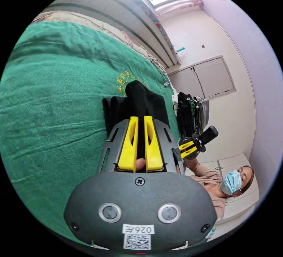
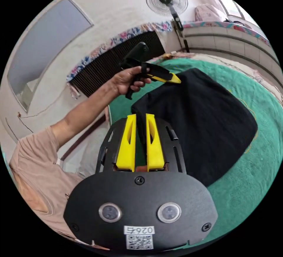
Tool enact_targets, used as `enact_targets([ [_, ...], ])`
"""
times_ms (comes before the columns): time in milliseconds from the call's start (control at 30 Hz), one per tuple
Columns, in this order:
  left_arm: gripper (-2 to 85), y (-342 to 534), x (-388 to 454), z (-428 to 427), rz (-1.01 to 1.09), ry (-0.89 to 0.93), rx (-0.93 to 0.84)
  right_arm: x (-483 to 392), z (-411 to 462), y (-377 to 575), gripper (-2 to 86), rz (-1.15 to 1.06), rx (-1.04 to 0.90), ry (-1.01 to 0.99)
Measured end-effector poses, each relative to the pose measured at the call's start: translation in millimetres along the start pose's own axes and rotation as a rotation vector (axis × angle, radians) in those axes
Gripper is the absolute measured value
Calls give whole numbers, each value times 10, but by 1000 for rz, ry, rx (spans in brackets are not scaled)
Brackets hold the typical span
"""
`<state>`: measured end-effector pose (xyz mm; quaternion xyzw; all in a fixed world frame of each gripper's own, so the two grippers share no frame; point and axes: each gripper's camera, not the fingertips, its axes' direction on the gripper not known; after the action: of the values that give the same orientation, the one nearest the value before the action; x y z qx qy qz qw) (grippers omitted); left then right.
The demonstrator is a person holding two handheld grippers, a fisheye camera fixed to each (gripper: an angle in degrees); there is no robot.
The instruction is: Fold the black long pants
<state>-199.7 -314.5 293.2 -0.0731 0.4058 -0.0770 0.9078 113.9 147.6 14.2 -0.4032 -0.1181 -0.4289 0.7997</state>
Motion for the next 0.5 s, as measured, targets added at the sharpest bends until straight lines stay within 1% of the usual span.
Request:
enact_targets([
  [67,43,207,-401,-154,-52,110,90,149,67,22,-2,24,-36,149],
  [100,42,258,-455,-204,-52,150,117,202,45,32,-4,40,-39,172],
  [133,40,346,-486,-309,-38,188,158,326,-32,40,-6,80,-49,185],
  [200,27,465,-364,-498,13,137,206,514,-164,31,-8,134,-53,117],
  [267,0,598,49,-691,111,-6,283,712,-265,18,-9,209,-26,22],
  [300,-3,620,185,-709,150,-36,302,745,-269,15,-9,222,-19,15],
  [367,-8,624,723,-595,320,-149,329,819,-151,-31,-9,237,-63,51],
  [400,-8,600,832,-520,356,-183,316,832,-81,-53,-9,233,-98,72],
  [433,-9,526,994,-322,421,-285,266,857,102,-96,-9,220,-189,129],
  [467,-9,419,1025,-75,428,-453,191,873,291,-142,-9,183,-265,191],
  [500,-9,354,972,58,386,-556,144,881,379,-169,-9,163,-300,212],
])
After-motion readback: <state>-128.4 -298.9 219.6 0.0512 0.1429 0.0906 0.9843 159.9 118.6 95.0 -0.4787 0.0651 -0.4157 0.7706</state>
